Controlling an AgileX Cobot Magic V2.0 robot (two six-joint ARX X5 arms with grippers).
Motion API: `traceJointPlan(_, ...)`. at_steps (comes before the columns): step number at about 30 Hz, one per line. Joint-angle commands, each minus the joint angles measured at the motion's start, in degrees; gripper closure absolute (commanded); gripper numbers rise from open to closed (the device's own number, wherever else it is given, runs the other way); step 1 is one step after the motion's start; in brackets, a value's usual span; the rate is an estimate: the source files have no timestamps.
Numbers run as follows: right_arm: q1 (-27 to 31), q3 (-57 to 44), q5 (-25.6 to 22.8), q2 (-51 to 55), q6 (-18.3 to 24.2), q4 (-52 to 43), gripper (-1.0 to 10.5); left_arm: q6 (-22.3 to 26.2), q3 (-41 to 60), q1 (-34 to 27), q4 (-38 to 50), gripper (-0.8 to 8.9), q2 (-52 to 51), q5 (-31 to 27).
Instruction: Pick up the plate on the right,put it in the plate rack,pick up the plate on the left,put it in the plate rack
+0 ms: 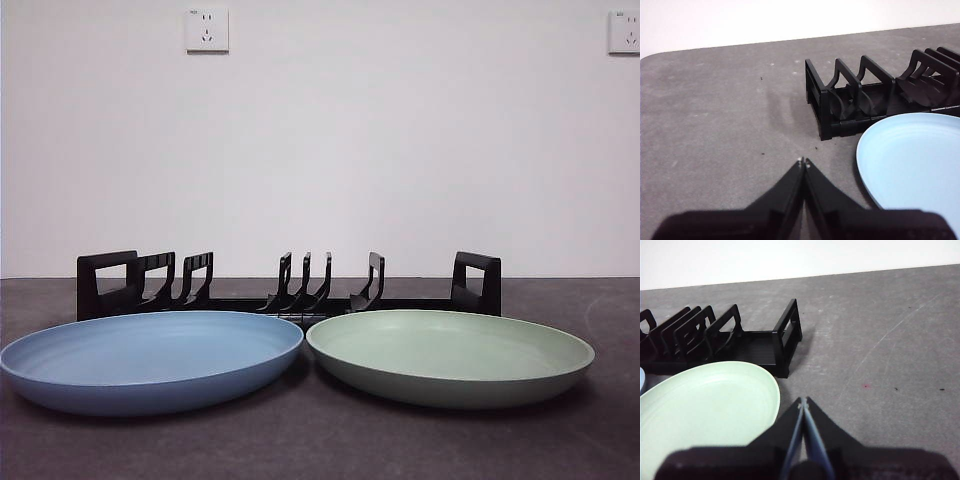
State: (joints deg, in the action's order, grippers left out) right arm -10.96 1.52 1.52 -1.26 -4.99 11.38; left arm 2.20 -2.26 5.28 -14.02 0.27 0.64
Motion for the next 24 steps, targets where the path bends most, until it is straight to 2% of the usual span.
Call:
traceJointPlan(1,0.02,-0.83,0.02,0.02,-3.15,-0.35,9.4,-4.87,0.92,-0.11,0.46,8.17,-0.17,2.16)
traceJointPlan(6,0.02,-0.83,0.02,0.02,-11.45,-0.35,9.4,-9.77,0.92,-0.11,0.85,8.17,-0.17,5.14)
traceJointPlan(8,0.02,-0.83,0.07,0.02,-13.55,-0.39,9.4,-10.75,0.85,-0.11,0.94,8.17,-0.15,7.10)
traceJointPlan(11,0.02,-0.57,0.09,0.02,-14.10,-0.42,9.5,-11.74,0.37,-0.13,1.11,8.20,-0.15,8.81)
traceJointPlan(17,0.04,3.04,0.00,-2.64,-14.73,-0.39,9.6,-12.81,-4.04,-0.13,0.81,8.20,2.19,8.68)
traceJointPlan(24,0.04,12.22,-0.07,-15.82,-14.64,-0.39,9.6,-12.76,-12.96,-0.11,0.85,8.20,13.92,8.83)
